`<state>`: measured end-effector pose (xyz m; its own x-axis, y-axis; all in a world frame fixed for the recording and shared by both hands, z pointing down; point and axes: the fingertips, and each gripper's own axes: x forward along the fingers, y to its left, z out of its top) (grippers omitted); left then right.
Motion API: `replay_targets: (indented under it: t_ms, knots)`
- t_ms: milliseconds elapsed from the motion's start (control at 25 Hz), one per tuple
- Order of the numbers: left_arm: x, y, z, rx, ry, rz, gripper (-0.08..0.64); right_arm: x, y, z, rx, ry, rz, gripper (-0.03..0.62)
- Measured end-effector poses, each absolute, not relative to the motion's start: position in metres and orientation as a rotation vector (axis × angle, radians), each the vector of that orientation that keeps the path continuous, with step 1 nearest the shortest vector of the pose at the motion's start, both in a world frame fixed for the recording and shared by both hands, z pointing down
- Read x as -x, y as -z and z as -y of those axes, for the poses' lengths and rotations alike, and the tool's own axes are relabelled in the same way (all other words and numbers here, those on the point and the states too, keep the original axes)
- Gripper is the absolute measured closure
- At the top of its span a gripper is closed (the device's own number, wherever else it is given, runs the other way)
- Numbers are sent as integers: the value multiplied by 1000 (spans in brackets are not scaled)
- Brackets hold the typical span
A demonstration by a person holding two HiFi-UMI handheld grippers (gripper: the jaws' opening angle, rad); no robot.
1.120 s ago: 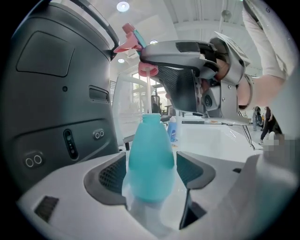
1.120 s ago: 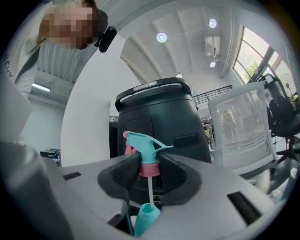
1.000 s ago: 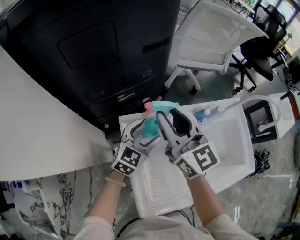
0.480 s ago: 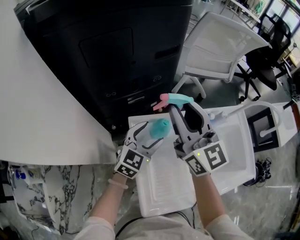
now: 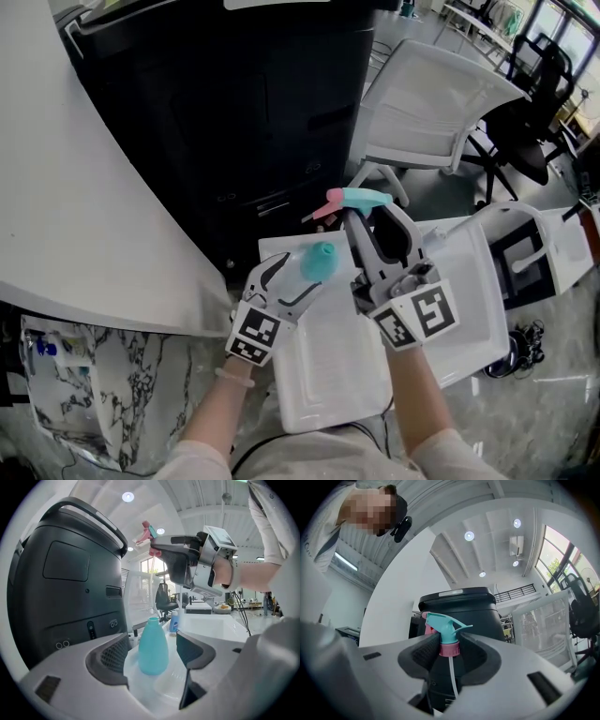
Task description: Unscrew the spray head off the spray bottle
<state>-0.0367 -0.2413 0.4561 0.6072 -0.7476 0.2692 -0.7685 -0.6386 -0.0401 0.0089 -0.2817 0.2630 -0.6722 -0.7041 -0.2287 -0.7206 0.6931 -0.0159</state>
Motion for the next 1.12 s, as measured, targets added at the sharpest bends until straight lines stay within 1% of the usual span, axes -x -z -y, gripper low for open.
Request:
replay_targets:
  t_ms: [160,240,320,400,480,560,640,1000,1120]
  knots:
    - [36,-446,232,-2756,-381,1309,235,-18,-258,276,1153,-90,-2662,459]
    - [39,-439,228,-2761,-367,1336,292,-24,-258,273,1164,-76,-2656,458]
    - [44,-431,225,-2755,-338,1383,387,-30,-261,269,1176,-64,-2655,459]
    - [50,-423,223,-2740,-299,1425,458,-36,-263,266,1194,-53,-2655,458]
    - [55,-415,221,-2722,-263,1455,511,-43,-267,262,1211,-42,-2656,459]
    - [61,-409,218,-2700,-231,1480,543,-48,-271,257,1227,-33,-2661,458]
    - [66,-403,216,-2674,-199,1497,554,-53,-275,252,1244,-28,-2669,458]
    - [81,-383,200,-2613,-63,1536,554,-73,-292,227,1312,-2,-2719,458]
    - [84,-378,193,-2614,-62,1557,554,-79,-297,216,1328,5,-2731,458]
